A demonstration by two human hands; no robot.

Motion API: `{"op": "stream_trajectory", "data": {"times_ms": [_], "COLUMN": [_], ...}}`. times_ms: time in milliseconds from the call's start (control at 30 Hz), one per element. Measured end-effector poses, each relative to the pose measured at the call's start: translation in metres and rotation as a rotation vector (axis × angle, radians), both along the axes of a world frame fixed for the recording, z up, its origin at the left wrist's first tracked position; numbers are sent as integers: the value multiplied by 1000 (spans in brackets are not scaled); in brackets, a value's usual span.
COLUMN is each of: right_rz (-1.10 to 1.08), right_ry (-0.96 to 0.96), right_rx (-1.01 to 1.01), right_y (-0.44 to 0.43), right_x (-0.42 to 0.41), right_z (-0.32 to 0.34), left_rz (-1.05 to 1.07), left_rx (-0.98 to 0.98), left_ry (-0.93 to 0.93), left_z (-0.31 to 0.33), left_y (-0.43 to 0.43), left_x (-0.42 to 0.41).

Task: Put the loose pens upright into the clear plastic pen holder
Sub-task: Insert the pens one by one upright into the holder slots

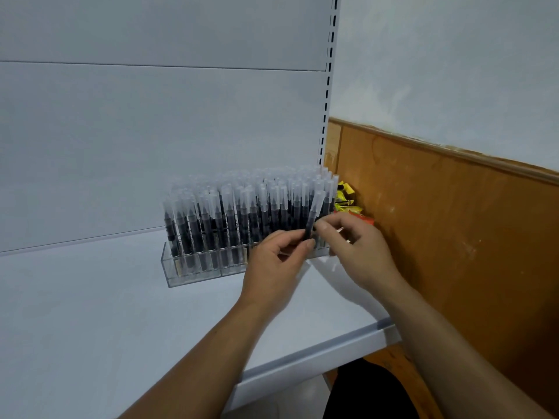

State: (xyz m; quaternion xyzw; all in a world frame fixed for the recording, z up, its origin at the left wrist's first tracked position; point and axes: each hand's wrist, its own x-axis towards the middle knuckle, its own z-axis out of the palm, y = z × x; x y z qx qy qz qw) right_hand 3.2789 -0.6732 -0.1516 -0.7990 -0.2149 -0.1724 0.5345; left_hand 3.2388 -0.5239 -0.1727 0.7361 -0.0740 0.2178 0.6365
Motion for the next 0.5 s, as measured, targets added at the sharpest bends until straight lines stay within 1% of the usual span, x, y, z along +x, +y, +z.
{"op": "stream_trajectory", "data": {"times_ms": [67, 133, 267, 367, 500], "right_rz": [42, 8, 40, 21, -138], "right_ry": [-28, -58, -7, 16, -32], "right_rx": [-21, -8, 49, 155, 189], "right_y": [4, 7, 7, 1, -10], "right_x": [-5, -6, -4, 1, 14], "right_z": [-1, 0, 2, 13, 30], "left_rz": [10, 48, 108, 206, 362], "left_rx": [72, 140, 279, 496, 783], "left_ry": [-38, -64, -107, -166, -204], "left_z": [-1, -1, 2, 2, -2], "left_y": [-1, -1, -2, 0, 7], "left_x": [-1, -2, -5, -7, -9]}}
